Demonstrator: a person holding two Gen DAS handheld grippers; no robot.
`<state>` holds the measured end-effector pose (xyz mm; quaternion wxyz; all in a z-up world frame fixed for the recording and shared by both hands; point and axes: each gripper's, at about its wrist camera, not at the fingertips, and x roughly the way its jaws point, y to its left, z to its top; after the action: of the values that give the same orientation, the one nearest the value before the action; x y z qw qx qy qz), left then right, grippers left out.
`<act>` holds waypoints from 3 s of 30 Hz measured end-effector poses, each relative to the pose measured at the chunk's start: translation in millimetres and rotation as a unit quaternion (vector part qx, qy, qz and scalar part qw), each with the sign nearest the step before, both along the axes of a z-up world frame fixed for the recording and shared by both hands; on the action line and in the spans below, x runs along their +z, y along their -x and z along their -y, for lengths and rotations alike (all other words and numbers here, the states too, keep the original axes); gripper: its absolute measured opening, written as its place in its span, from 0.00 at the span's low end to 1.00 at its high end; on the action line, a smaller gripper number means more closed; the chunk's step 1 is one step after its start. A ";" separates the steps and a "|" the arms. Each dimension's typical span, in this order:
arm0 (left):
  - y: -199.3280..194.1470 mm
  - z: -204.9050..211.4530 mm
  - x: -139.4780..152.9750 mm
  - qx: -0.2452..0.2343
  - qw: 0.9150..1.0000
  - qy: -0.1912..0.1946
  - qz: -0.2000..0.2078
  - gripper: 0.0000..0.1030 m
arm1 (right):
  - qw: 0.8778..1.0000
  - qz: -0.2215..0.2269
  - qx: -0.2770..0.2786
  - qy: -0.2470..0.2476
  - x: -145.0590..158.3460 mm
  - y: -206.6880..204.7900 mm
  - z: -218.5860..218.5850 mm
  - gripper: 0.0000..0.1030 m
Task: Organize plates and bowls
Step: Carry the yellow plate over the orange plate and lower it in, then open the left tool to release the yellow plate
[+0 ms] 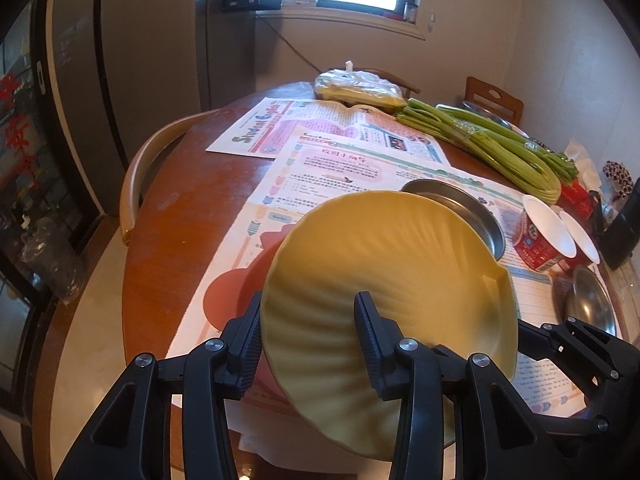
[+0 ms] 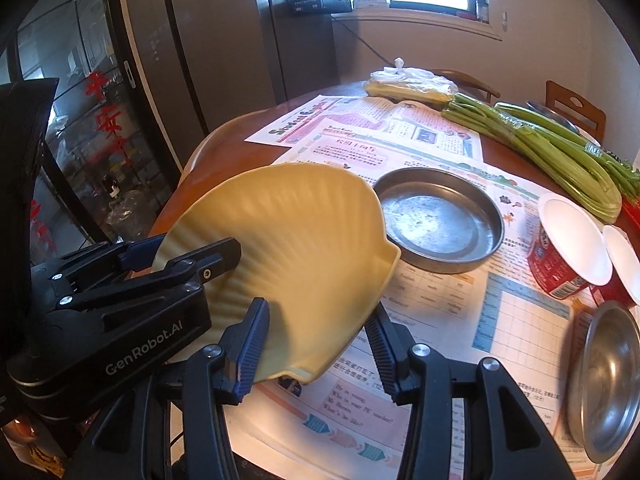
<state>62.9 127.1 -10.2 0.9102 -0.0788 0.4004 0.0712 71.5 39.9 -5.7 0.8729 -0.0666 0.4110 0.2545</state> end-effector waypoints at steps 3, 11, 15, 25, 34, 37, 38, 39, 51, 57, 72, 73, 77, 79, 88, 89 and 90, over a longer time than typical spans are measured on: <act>-1.1 -2.1 -1.3 0.004 1.000 -0.005 0.001 0.43 | 1.000 -0.008 0.002 -0.003 -2.4 -2.2 -3.0 0.48; -8.3 -8.4 -7.4 0.007 1.000 -0.010 -0.003 0.43 | 1.000 -0.024 0.003 0.000 -9.2 -9.0 -10.1 0.48; -12.0 -12.5 -11.7 0.008 1.000 -0.009 -0.007 0.43 | 1.000 -0.030 0.002 0.001 -12.9 -10.6 -12.8 0.48; -17.8 -20.3 -13.8 0.011 1.000 -0.009 -0.004 0.44 | 1.000 -0.030 -0.004 0.004 -14.1 -13.5 -19.2 0.48; -16.7 -28.3 -15.4 0.019 1.000 -0.003 -0.004 0.44 | 1.000 -0.030 -0.006 0.002 -13.1 -13.4 -18.5 0.48; -14.7 -30.5 -14.2 0.023 1.000 -0.002 -0.003 0.44 | 1.000 -0.029 -0.007 0.000 -12.0 -12.2 -16.6 0.48; -13.2 -31.4 -13.6 0.024 1.000 0.001 -0.002 0.44 | 1.000 -0.029 -0.007 -0.001 -11.4 -11.4 -15.8 0.48; -10.3 -33.1 -12.1 0.025 1.000 0.005 0.001 0.44 | 1.000 -0.028 -0.006 -0.002 -10.6 -10.0 -14.6 0.48; -1.3 -45.0 -14.9 0.035 0.999 0.012 -0.003 0.45 | 1.000 -0.025 -0.005 -0.006 -8.2 -1.9 -16.4 0.49; -5.6 -43.7 -18.6 0.029 0.999 0.020 -0.006 0.44 | 1.000 -0.024 0.000 0.014 -13.4 -4.4 -28.2 0.50; 4.9 -44.6 -1.9 0.040 0.999 0.025 0.007 0.45 | 1.000 -0.015 -0.009 -0.001 -6.9 -1.3 -15.2 0.50; 5.9 -43.6 -0.2 0.039 0.999 0.025 0.009 0.46 | 1.000 -0.013 -0.011 -0.004 -5.2 -1.2 -13.2 0.50; 9.7 -38.1 7.3 0.037 0.999 0.023 0.015 0.47 | 1.000 -0.006 -0.015 -0.013 2.2 1.2 -7.5 0.50; 11.9 -34.3 11.8 0.032 0.999 0.025 0.018 0.48 | 1.000 0.001 -0.016 -0.015 6.8 3.6 -4.7 0.50; 21.4 -10.1 39.7 0.003 0.999 0.017 0.048 0.52 | 0.997 0.044 -0.052 -0.036 35.2 12.3 29.4 0.50; 21.8 -7.2 42.5 0.000 0.999 0.016 0.051 0.52 | 0.996 0.046 -0.058 -0.040 38.0 12.2 35.1 0.50; 21.7 -3.9 45.1 -0.004 0.998 0.015 0.054 0.52 | 0.996 0.048 -0.064 -0.046 41.3 12.5 41.5 0.50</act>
<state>41.2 130.9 34.9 0.9294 -0.0946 0.3520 0.0575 59.1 -1.6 35.6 0.9081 -0.0117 0.3599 0.2136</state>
